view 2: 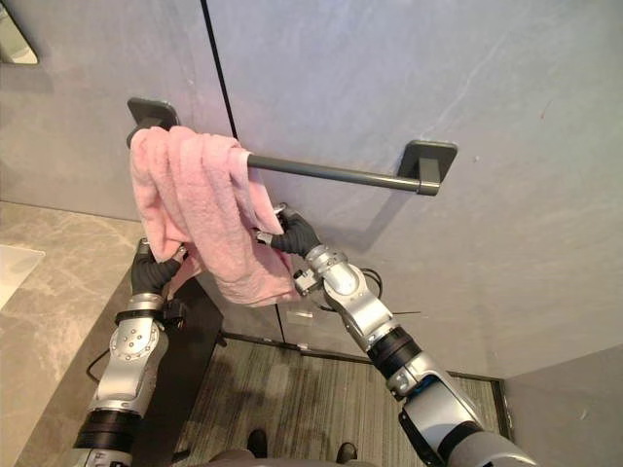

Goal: Organize washtable

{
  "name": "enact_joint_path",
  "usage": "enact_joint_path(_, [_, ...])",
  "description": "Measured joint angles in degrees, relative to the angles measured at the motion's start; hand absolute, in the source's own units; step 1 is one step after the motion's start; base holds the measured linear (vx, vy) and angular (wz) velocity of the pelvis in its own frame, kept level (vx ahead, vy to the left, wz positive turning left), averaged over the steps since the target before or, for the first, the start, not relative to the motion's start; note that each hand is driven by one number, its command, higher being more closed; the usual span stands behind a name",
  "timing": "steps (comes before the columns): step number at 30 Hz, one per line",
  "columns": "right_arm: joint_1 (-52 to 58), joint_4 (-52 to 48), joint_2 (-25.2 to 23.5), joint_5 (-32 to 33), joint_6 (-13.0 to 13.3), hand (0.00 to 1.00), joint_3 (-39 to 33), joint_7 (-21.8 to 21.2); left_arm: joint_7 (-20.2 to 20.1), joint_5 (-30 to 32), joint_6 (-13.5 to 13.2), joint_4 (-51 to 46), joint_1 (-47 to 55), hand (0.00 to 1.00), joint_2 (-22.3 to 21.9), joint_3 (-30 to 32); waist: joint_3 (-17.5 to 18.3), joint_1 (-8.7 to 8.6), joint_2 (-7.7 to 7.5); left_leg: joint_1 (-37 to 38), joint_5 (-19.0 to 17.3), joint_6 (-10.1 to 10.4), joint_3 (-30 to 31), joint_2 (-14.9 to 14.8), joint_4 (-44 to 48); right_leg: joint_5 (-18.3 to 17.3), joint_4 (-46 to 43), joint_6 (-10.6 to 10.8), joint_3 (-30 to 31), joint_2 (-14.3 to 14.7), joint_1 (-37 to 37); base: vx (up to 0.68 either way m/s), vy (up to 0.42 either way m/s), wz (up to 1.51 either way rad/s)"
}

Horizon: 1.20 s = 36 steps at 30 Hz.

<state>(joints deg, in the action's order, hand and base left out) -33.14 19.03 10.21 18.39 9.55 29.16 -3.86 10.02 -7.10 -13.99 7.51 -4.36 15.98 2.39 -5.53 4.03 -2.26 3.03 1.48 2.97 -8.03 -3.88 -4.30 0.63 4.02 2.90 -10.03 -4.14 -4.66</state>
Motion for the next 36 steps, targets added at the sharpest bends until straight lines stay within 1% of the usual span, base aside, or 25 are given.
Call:
enact_joint_path(5, [0.0, -0.07, 0.3, 0.0, 0.0, 1.0, -0.23, 0.01, 0.01, -0.03, 0.0, -0.04, 0.0, 1.0, 0.0, 0.03, 0.01, -0.06, 0.01, 0.2, 0.0, 0.0, -0.19, 0.0, 0.0, 0.0, 0.0, 0.0, 0.21, 0.0, -0.06, 0.0, 0.0, -0.01])
enact_joint_path(7, [0.02, -0.34, 0.3, 0.0, 0.0, 1.0, -1.33, -0.04, 0.01, -0.03, -0.02, -0.24, 0.0, 1.0, 0.0, 0.06, 0.01, -0.09, 0.01, 0.33, 0.0, 0.0, -0.4, -0.01, 0.0, 0.01, -0.01, 0.0, 0.42, 0.0, -0.09, 0.0, 0.0, -0.05])
enact_joint_path(10, [1.97, -4.74, 1.03, 0.02, 0.05, 1.0, -4.58, -0.1, -0.02, -0.07, -0.03, -1.02, 0.11, 1.0, -0.02, 0.54, 0.01, -0.07, 0.03, 0.46, -0.02, 0.02, -0.53, 0.0, -0.02, 0.01, -0.03, 0.0, 0.49, -0.02, -0.13, 0.0, 0.0, -0.02])
enact_joint_path(13, [4.9, -8.65, 1.63, 0.08, 0.35, 1.0, -7.67, -0.2, -0.06, -0.1, -0.14, -5.03, 1.25, 1.0, -1.22, 2.72, 0.01, -0.29, 0.28, 1.78, 0.03, 0.05, -1.0, 0.1, -1.0, 0.0, -0.11, 0.01, 0.83, -0.07, -0.66, -0.01, 0.003, -0.08])
enact_joint_path(15, [7.01, -10.96, 1.78, 0.21, 0.37, 1.0, -10.12, -0.24, -0.12, -0.39, -0.61, -7.85, 1.25, 1.0, -1.79, 3.68, 0.0, -0.73, 0.33, 1.89, 0.03, 0.05, -1.0, 0.2, -1.02, -0.01, -0.12, 0.02, 0.79, -0.18, -0.74, -0.02, 0.0, 0.0])
enact_joint_path(16, [7.41, -11.49, 1.78, 0.29, 0.37, 1.0, -10.65, -0.24, -0.16, -0.86, -0.73, -8.21, 1.26, 1.0, -1.83, 3.8, 0.02, -0.89, 0.38, 1.91, 0.03, 0.05, -1.0, 0.2, -1.02, -0.01, -0.14, 0.02, 0.78, -0.18, -0.75, 0.0, 0.0, 0.0])
enact_joint_path(18, [8.28, -12.87, 1.77, 1.44, 0.6, 1.0, -11.99, -0.24, -0.44, -1.46, -0.99, -9.42, 1.76, 1.0, -2.09, 4.85, 0.03, -1.87, 0.51, 2.24, 0.04, 0.05, -0.99, 0.2, -1.04, -0.02, -0.13, 0.03, 0.77, -0.17, -1.06, 0.0, 0.0, 0.0])
enact_joint_path(19, [9.24, -14.36, 1.77, 1.94, 0.92, 1.0, -13.63, -0.22, -1.17, -2.02, -1.04, -10.01, 1.99, 1.0, -2.32, 4.94, 0.03, -1.92, 0.63, 2.37, 0.03, 0.05, -1.1, 0.2, -1.05, -0.02, -0.13, 0.03, 0.84, -0.17, -1.14, -0.03, -0.01, -0.04])
enact_joint_path(21, [10.63, -16.53, 2.07, 2.64, 1.39, 1.0, -15.81, -0.18, -1.38, -2.1, -1.24, -10.49, 2.21, 1.0, -2.7, 4.93, 0.08, -2.21, 0.82, 2.4, 0.04, 0.05, -1.21, 0.2, -1.05, -0.02, -0.13, 0.03, 0.92, -0.16, -1.12, -0.03, -0.011, -0.04])
enact_joint_path(24, [12.35, -18.71, 2.59, 4.28, 1.59, 1.0, -18.07, -0.2, -1.64, -2.45, -1.54, -11.66, 3.51, 1.0, -3.32, 5.33, 0.36, -3.18, 1.27, 2.51, 0.03, 0.05, -1.37, 0.19, -1.06, -0.02, -0.13, 0.04, 0.94, -0.15, -1.12, 0.0, 0.0, 0.0])
enact_joint_path(27, [15.48, -20.14, 2.68, 5.04, 1.79, 1.0, -20.57, -0.18, -2.43, -2.48, -1.72, -12.46, 3.54, 1.0, -4.57, 5.55, 0.62, -3.36, 1.7, 2.58, 0.03, 0.05, -1.45, 0.15, -1.06, -0.01, -0.07, 0.04, 0.95, -0.09, -1.13, 0.0, 0.0, 0.0])
enact_joint_path(32, [18.61, -20.36, 2.57, 6.37, 1.8, 1.0, -24.2, -0.19, -2.61, -3.7, -1.96, -12.46, 3.89, 1.0, -5.24, 5.67, 0.65, -3.76, 1.74, 2.59, 0.01, 0.05, -1.46, 0.09, -1.07, 0.01, 0.09, 0.04, 0.94, -0.02, -1.03, -0.01, -0.006, 0.0])
enact_joint_path(36, [19.94, -20.41, 2.5, 6.89, 1.8, 1.0, -24.81, -0.28, -3.55, -3.94, -1.99, -12.34, 5.74, 1.0, -6.48, 6.72, 0.65, -4.77, 1.73, 2.57, -0.03, 0.08, -1.44, 0.12, -1.07, 0.01, 0.31, 0.05, 1.02, -0.03, -0.96, -0.01, -0.003, 0.0])
